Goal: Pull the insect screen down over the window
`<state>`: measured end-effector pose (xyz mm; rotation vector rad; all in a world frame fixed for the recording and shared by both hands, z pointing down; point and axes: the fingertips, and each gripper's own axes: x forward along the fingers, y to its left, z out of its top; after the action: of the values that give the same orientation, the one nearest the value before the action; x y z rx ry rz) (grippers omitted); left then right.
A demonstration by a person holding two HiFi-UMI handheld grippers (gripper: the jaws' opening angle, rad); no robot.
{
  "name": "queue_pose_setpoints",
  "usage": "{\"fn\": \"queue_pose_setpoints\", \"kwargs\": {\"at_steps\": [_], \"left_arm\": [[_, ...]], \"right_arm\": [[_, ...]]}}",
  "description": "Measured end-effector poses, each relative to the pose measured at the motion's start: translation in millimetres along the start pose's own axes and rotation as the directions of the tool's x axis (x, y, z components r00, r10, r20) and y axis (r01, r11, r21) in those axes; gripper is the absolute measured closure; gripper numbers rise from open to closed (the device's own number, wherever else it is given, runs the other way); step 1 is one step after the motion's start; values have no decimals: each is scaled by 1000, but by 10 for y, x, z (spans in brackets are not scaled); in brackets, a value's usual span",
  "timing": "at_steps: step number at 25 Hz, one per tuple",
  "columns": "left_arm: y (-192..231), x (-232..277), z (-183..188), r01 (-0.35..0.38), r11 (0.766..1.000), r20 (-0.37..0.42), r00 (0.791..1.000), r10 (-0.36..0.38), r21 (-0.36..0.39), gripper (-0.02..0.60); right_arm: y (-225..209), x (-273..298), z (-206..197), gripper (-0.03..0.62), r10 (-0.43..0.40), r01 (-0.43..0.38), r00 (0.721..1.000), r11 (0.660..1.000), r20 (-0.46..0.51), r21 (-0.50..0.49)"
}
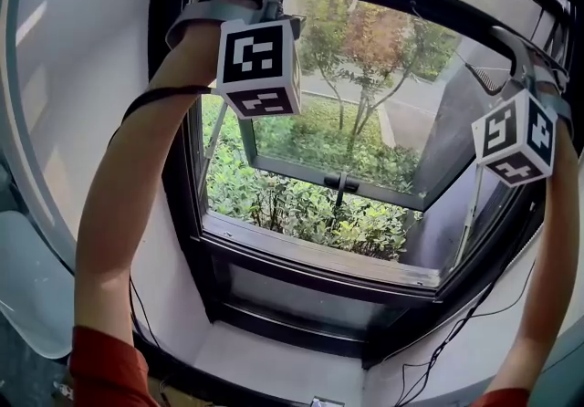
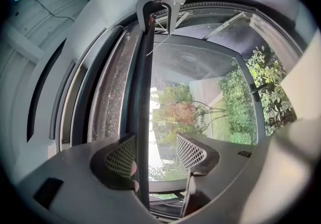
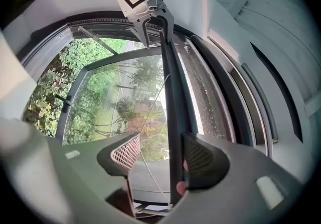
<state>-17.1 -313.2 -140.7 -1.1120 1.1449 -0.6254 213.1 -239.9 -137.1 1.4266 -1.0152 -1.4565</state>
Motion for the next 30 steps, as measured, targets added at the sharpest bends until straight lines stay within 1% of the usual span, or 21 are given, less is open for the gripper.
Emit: {"fn": "queue_pose_setpoints", "kwargs": {"at_steps": [3,8,13,15,19,25,30], "left_arm": [[-132,-43,-9,17,1000,4,1000,-17,10,345],[-287,-130,7,34,999,8,999,-35,10,345],[-348,-172,-7,18,1000,15,1000,-18,4,345],[-363,-173,-3,25,1000,16,1000,-25,3,344],[-429,-195,5,47,999,19,999,-48,10,345],[-507,-230,12,57,998,22,998,-57,7,345],[-658,-316,6,77,997,26,997,-77,9,337]], "right_arm": [[157,-36,8,318,42,-42,999,999,8,-2],[333,-115,15,316,70,-70,997,998,23,3],[416,-150,34,307,63,-63,997,998,34,5],[434,-155,38,307,77,-77,996,997,39,15],[515,-178,35,281,108,-109,993,994,44,12],[593,-207,35,276,108,-108,993,994,48,17],[757,-276,42,270,127,-127,991,992,50,6]]}}
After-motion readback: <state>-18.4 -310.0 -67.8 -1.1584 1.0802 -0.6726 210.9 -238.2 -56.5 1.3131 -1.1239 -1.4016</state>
